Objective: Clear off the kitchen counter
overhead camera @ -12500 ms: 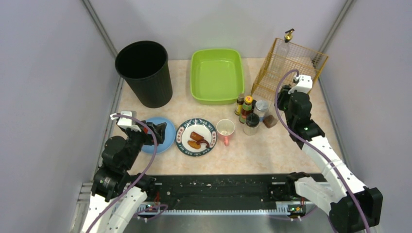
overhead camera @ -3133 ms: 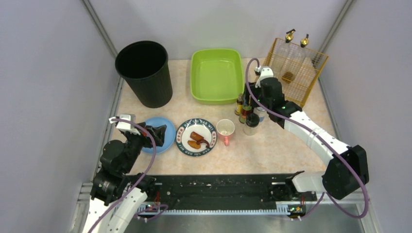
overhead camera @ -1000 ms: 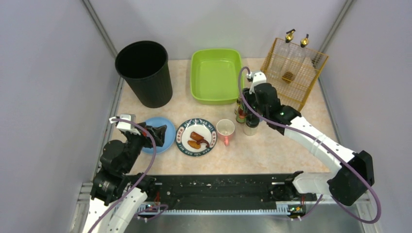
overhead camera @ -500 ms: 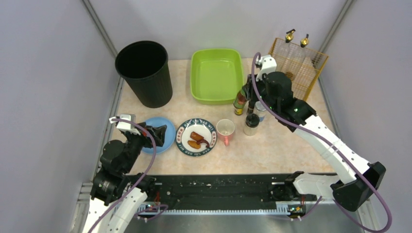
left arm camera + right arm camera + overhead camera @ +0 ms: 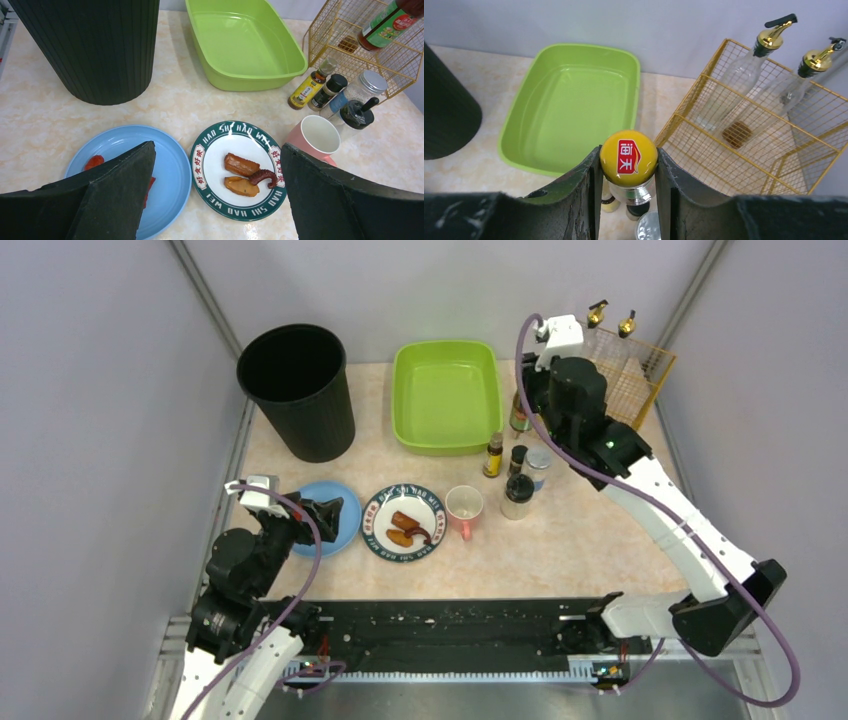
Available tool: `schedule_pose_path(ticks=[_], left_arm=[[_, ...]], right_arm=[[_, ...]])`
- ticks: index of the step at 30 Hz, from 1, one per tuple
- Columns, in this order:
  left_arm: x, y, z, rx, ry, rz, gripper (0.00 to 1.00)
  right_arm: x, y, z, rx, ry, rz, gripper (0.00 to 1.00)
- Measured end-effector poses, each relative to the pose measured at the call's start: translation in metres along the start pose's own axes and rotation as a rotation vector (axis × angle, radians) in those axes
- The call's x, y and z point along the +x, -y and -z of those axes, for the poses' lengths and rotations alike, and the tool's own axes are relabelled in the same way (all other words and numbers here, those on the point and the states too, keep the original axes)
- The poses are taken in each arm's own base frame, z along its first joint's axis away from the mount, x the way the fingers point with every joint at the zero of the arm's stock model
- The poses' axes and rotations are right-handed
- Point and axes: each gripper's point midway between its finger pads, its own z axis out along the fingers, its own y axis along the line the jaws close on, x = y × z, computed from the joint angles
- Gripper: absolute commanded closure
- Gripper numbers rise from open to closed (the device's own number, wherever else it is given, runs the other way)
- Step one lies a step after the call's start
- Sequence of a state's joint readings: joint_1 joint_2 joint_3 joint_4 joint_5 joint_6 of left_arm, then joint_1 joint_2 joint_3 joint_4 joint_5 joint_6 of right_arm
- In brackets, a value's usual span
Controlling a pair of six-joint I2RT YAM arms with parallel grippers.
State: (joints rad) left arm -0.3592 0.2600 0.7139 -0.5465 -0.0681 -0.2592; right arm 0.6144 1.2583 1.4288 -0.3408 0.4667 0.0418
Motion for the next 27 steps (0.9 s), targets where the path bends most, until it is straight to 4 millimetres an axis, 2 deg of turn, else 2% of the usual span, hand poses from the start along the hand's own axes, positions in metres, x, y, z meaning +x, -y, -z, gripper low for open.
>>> schedule_pose_path(ticks=[6,12,13,17,20,27], left_arm=[[0.0,0.0,0.0,0.0,0.0,0.0,0.01],[0.0,0.0,0.0,0.0,0.0,0.0,0.01],[0.0,0.0,0.0,0.0,0.0,0.0,0.01],[0.0,0.0,0.0,0.0,0.0,0.0,0.01],[0.0,0.0,0.0,0.0,0.0,0.0,0.01],[0.0,0.0,0.0,0.0,0.0,0.0,0.01]], right_arm=[[0.003,0.012,-0.019,0.088,-0.012,0.078,1.0],[-0.014,0.031,-0.041,0.149,0.019,0.056,1.0],[-0.016,0.043,-0.045,0.178,0.023,0.044,1.0],[-0.021,0.069,-0.056,0.239,0.038,0.015,1.0],[-0.02,0.083,-0.067,0.278,0.046,0.007,1.0],[-0.009,0.097,-0.095,0.324,0.046,-0.007,1.0]])
